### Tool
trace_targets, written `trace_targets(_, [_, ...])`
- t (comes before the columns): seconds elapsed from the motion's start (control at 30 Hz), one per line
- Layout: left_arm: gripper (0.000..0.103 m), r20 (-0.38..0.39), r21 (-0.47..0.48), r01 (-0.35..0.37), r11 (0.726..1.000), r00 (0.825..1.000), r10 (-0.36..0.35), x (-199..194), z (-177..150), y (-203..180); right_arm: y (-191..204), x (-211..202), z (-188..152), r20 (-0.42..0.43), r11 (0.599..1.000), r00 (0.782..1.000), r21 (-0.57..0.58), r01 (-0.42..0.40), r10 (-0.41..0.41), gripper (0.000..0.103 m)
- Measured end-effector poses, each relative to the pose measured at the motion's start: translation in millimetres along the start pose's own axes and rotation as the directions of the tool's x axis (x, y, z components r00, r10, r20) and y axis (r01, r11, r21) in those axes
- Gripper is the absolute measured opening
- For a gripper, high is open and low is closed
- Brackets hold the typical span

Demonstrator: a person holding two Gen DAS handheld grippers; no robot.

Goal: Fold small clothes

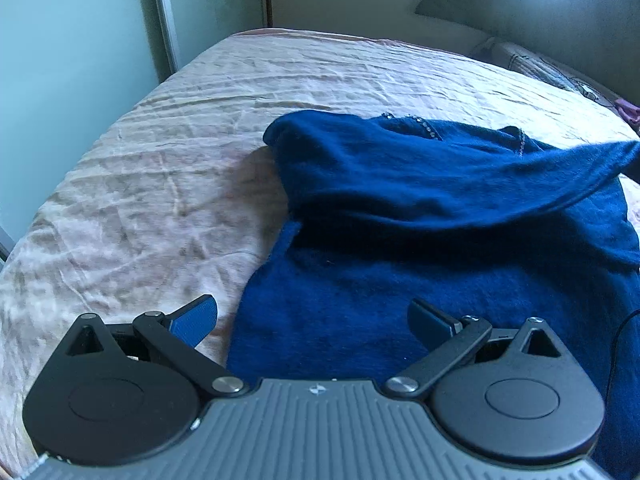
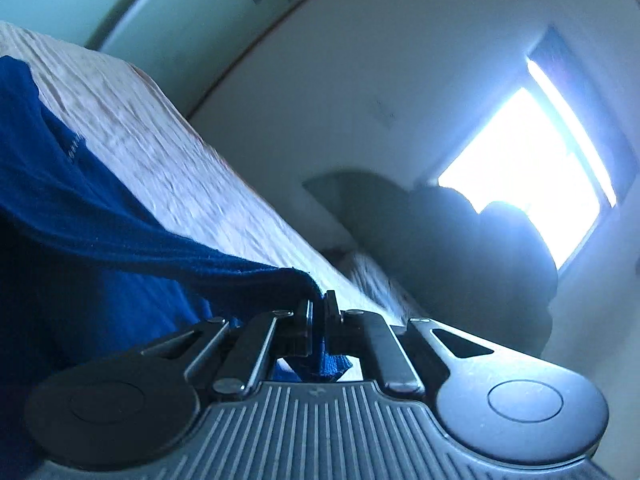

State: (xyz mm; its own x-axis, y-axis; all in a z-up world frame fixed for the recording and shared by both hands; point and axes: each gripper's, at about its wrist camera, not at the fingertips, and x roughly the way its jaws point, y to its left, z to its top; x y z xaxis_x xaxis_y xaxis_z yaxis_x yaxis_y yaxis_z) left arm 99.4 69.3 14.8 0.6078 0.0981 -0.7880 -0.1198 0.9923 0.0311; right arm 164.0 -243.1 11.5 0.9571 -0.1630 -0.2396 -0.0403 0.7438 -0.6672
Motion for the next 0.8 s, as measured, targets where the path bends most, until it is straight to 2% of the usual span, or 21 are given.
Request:
trace_targets(0.13, [0.102, -0.006, 0.008, 0.012, 1.0, 1.0, -0.012, 1, -1, -5, -6, 2, -18, -0.053, 0.999, 0.998, 0.029, -0.033, 0.035, 0.005])
trace_targets(0.27, [0.102, -0.011, 0.031, 0.013, 0.999, 1.0, -0.013, 1, -3, -11, -3, 1, -34, -0.09, 0.998, 0.994, 0.008, -0.063, 0.064, 0.005])
trace_targets(0.37, [0.102, -0.01, 0.043, 0.01, 0.999, 1.0, -0.01, 0, -5, -13, 1, -2, -44, -0.133, 0.99, 0.981, 0.004, -0.139, 0.138, 0.006])
trace_targets(0.5, [0.102, -0.017, 0.042, 0.008, 0.999, 1.0, -0.007, 2, -7, -10, -7, -12, -56, -0.191, 0.969, 0.95, 0.045, -0.242, 0.246, 0.007])
trace_targets(0.57, [0.102, -0.025, 0.045, 0.009, 0.999, 1.0, -0.008, 4, -9, -9, -20, -15, -60, -0.22, 0.948, 0.923, 0.105, -0.299, 0.315, 0.007])
trace_targets(0.67, [0.102, -0.042, 0.057, 0.007, 0.998, 0.999, -0.005, 6, -15, -8, -39, -21, -63, -0.203, 0.902, 0.888, 0.227, -0.368, 0.413, 0.007])
trace_targets(0.73, [0.102, -0.054, 0.071, 0.005, 0.997, 0.999, -0.001, 6, -20, -8, -51, -23, -64, -0.142, 0.863, 0.885, 0.332, -0.38, 0.444, 0.008])
trace_targets(0.8, [0.102, -0.058, 0.085, 0.002, 0.996, 0.998, 0.003, 5, -25, -7, -61, -17, -65, -0.102, 0.803, 0.877, 0.461, -0.377, 0.47, 0.008])
